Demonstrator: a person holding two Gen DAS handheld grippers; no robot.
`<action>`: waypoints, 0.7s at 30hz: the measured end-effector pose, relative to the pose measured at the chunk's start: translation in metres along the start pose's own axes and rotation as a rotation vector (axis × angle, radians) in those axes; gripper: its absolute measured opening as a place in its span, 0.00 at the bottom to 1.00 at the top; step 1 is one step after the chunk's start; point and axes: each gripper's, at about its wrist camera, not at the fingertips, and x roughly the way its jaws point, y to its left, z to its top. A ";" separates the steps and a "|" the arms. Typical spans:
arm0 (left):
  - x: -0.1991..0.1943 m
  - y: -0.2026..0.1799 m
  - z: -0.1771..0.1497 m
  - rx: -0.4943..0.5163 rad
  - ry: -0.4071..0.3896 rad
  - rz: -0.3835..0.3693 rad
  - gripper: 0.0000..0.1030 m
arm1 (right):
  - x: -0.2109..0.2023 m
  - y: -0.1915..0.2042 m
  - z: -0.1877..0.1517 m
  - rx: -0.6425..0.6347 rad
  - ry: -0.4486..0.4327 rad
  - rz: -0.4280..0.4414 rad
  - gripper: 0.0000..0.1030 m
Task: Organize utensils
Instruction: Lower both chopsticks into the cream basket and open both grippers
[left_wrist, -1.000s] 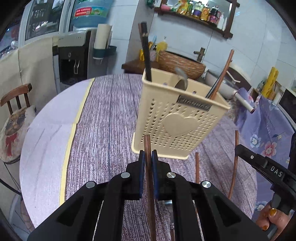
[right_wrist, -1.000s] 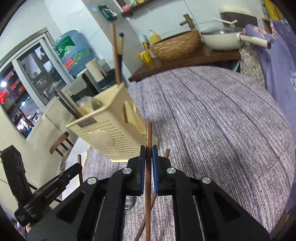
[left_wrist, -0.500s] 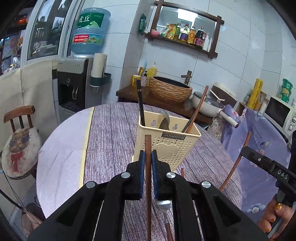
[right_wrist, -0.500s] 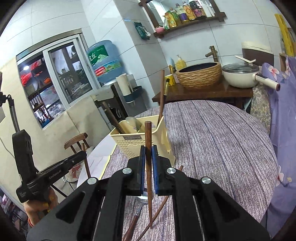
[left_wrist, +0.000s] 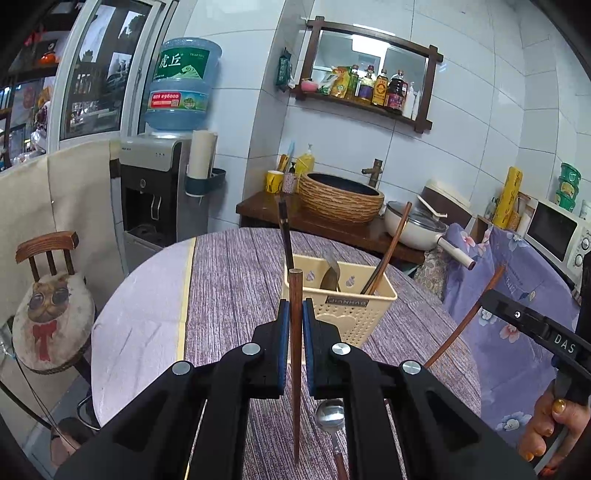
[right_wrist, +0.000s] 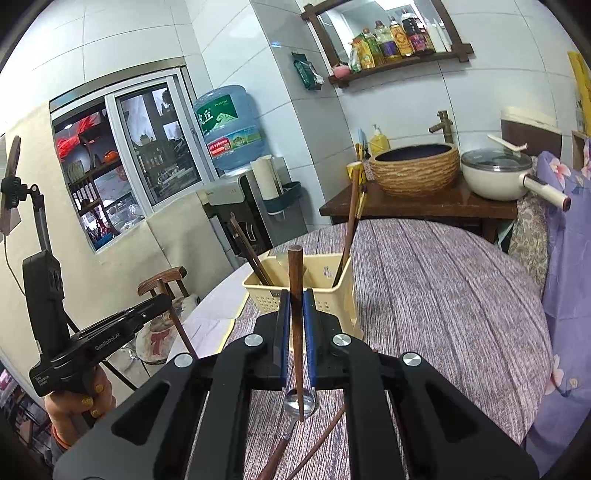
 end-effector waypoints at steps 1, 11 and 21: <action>-0.001 -0.001 0.003 0.004 -0.005 -0.001 0.08 | -0.001 0.001 0.005 -0.007 -0.005 0.001 0.08; -0.011 -0.010 0.054 0.021 -0.052 -0.048 0.08 | -0.003 0.010 0.056 -0.045 -0.034 0.004 0.08; -0.022 -0.017 0.126 -0.031 -0.160 -0.070 0.08 | -0.010 0.027 0.133 -0.059 -0.185 -0.033 0.08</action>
